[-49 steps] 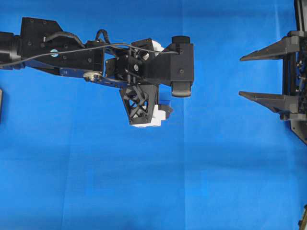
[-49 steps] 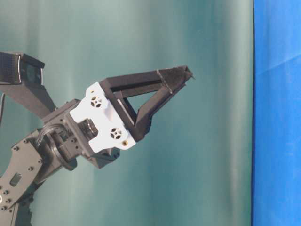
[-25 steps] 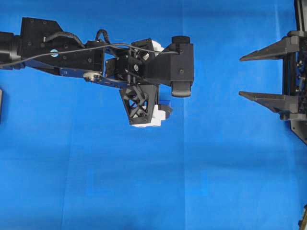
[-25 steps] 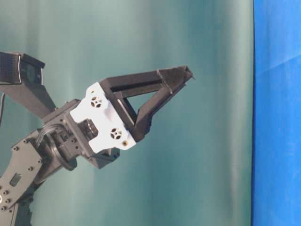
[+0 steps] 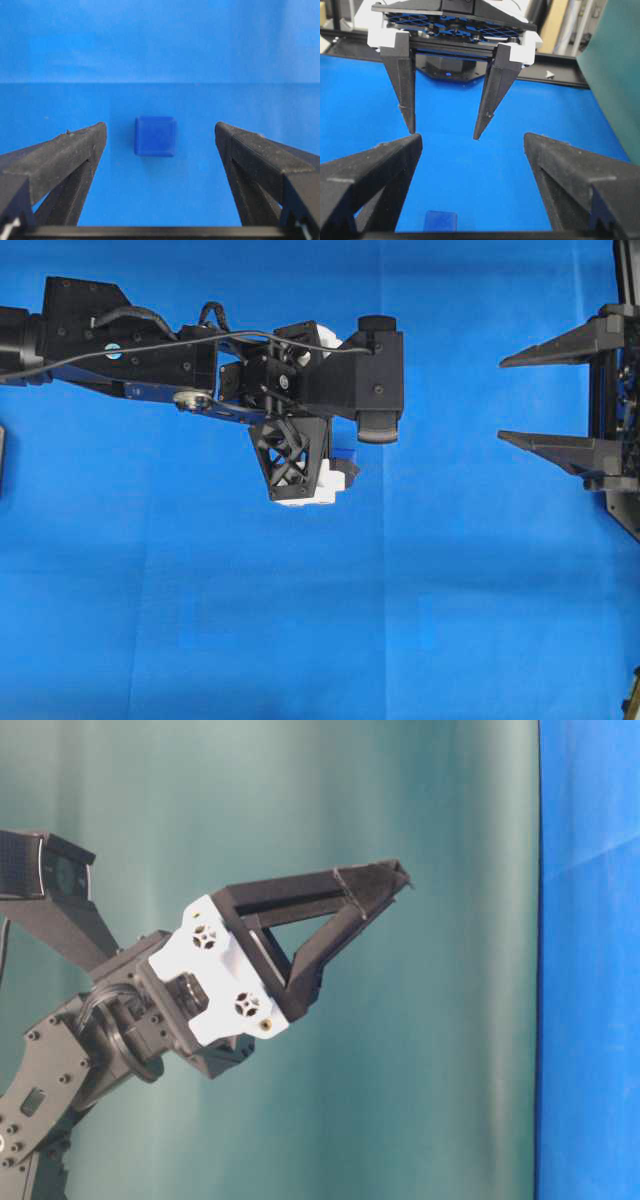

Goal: Handover the blue block to the right arm after grasping it with the left arm, then place it in the designated position.
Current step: 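Close the left gripper on the blue cube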

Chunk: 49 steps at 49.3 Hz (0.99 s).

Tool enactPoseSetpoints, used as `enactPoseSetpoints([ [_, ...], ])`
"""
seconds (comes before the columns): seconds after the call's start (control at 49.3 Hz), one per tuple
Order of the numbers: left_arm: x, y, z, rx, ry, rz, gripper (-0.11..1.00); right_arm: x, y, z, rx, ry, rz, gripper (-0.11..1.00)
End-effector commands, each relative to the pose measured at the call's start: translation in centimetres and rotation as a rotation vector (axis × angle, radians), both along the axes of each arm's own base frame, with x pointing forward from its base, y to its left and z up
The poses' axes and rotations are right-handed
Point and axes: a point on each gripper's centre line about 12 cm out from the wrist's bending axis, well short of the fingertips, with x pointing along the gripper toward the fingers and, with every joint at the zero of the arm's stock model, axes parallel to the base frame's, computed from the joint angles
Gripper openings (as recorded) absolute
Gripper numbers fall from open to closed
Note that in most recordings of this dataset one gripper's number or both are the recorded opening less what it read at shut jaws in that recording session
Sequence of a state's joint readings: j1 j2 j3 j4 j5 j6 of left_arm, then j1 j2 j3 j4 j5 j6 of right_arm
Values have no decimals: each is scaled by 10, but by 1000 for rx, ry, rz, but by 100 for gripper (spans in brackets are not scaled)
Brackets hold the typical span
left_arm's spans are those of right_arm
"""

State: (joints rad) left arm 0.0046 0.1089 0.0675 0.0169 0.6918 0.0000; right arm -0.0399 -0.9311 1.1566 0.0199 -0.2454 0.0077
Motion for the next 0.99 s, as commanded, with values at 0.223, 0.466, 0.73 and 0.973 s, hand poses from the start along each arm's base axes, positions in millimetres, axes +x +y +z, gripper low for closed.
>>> enactPoseSetpoints([
  [0.223,0,-1,4,0,-29,1,90,4,-1,6,3,-9,-2,94],
  [0.466,3,0,-44,-5,-38,3,90,7,-1,2,3,8,-4,94],
  [0.73,5,0,-87,-6,-77,2,90,8,-1,0,4,14,-4,94],
  [0.973,7,2,-124,-10,-57,7,90,9,-1,-2,4,23,-2,94],
])
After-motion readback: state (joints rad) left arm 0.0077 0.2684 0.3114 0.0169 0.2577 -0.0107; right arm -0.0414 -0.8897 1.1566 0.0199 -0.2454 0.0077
